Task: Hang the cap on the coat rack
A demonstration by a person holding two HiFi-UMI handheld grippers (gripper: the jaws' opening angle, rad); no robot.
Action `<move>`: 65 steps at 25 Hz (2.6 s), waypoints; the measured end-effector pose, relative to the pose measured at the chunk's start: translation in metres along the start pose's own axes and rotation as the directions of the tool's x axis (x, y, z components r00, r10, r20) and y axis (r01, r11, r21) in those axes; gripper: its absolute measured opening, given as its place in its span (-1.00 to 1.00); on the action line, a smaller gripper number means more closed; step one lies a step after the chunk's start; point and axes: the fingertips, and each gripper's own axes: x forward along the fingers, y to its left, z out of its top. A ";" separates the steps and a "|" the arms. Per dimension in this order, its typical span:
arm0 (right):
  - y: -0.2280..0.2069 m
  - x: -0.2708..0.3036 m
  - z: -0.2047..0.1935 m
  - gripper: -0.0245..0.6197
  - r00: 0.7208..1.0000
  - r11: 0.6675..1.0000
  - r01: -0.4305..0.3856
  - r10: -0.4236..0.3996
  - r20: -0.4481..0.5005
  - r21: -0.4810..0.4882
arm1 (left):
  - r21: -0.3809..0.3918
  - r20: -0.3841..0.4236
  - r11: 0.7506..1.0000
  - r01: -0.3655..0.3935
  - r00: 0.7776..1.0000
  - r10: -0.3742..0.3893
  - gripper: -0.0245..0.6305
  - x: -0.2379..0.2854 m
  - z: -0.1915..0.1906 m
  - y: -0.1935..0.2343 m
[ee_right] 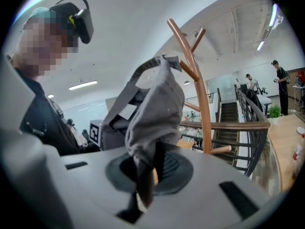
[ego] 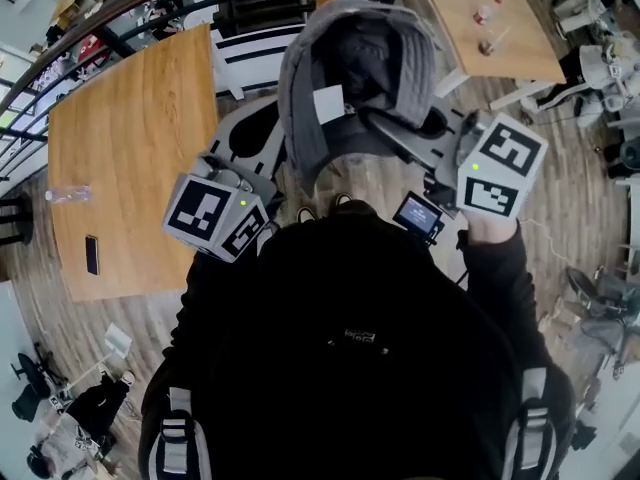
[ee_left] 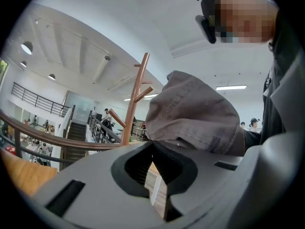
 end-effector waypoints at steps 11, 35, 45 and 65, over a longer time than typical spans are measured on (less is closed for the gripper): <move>-0.046 -0.012 0.014 -0.88 0.999 1.000 -0.029 0.029 -0.027 -0.011 | 0.004 -0.012 1.000 -0.022 1.000 0.022 -0.90 0.050 -0.001 0.003; -0.052 -0.025 0.018 -0.88 0.999 0.999 -0.036 0.036 -0.026 -0.032 | 0.033 -0.012 0.999 -0.017 1.000 0.018 -0.90 0.064 0.007 -0.009; -0.044 -0.031 0.035 -0.88 1.000 0.995 -0.024 0.025 0.005 -0.094 | 0.049 0.032 0.999 -0.001 0.999 0.000 -0.90 0.063 0.023 -0.015; -0.065 -0.017 0.061 -0.88 1.000 0.992 -0.022 0.024 0.014 -0.128 | 0.051 0.075 0.998 0.021 0.997 -0.025 -0.90 0.082 0.044 0.010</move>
